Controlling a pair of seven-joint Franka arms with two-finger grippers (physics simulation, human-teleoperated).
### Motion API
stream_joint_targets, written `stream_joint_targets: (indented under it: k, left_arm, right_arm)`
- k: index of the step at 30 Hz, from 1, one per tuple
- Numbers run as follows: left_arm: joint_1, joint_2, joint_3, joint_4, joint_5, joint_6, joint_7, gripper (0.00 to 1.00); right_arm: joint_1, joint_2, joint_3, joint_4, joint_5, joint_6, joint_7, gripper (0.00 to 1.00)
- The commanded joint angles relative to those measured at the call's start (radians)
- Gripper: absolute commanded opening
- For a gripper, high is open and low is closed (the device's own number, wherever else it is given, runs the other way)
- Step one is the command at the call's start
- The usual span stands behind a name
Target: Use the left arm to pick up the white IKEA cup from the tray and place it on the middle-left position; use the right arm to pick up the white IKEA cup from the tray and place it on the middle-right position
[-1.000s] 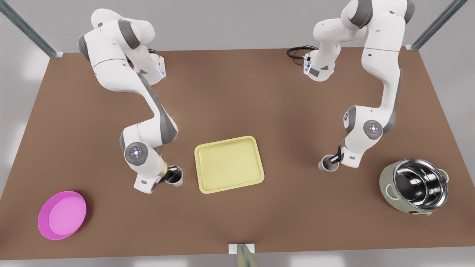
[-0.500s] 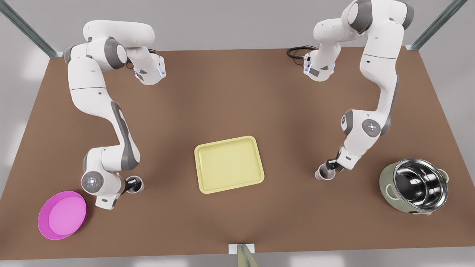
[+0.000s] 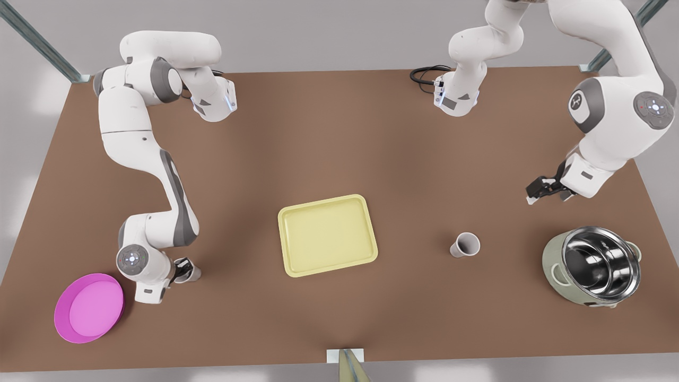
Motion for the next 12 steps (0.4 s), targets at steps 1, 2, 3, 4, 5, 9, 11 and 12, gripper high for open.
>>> stream_joint_targets:
  k: [1, 2, 3, 4, 5, 9, 11, 12]
  left_arm:
    - [-0.027, 0.005, -0.002, 0.004, -0.007, -0.071, 0.09, 1.0]
    - [-0.027, 0.008, -0.001, 0.004, -0.009, -0.069, 0.09, 1.0]
    - [-0.027, 0.01, -0.002, 0.004, -0.007, -0.069, 0.09, 1.0]
    - [-0.027, 0.01, -0.002, 0.004, -0.007, -0.068, 0.09, 1.0]
    - [-0.029, 0.008, -0.002, 0.004, -0.006, -0.068, 0.089, 1.0]
    - [-0.029, 0.008, -0.002, 0.002, -0.006, -0.069, 0.085, 1.0]
    - [-0.029, 0.01, -0.002, -0.002, -0.006, -0.069, 0.085, 1.0]
    - [-0.029, 0.01, -0.002, -0.004, -0.006, -0.069, 0.085, 1.0]
  right_arm:
    - [0.0, -0.031, 0.002, 0.001, 0.009, -0.021, -0.102, 0.75]
    - [-0.001, -0.061, 0.017, 0.001, 0.011, -0.104, -0.1, 0.75]
    - [-0.001, -0.107, 0.039, 0.001, 0.021, -0.17, -0.097, 0.75]
    - [0.0, -0.143, 0.04, 0.002, 0.046, -0.222, -0.097, 0.77]
    - [0.002, -0.198, 0.057, 0.005, 0.049, -0.288, -0.089, 0.79]
    - [-0.003, -0.368, 0.085, 0.013, 0.111, -0.529, 0.63, 1.0]
    - [-0.015, -0.414, 0.063, 0.016, 0.115, -0.581, 0.799, 1.0]
    - [-0.023, -0.423, 0.059, 0.016, 0.12, -0.591, 0.816, 1.0]
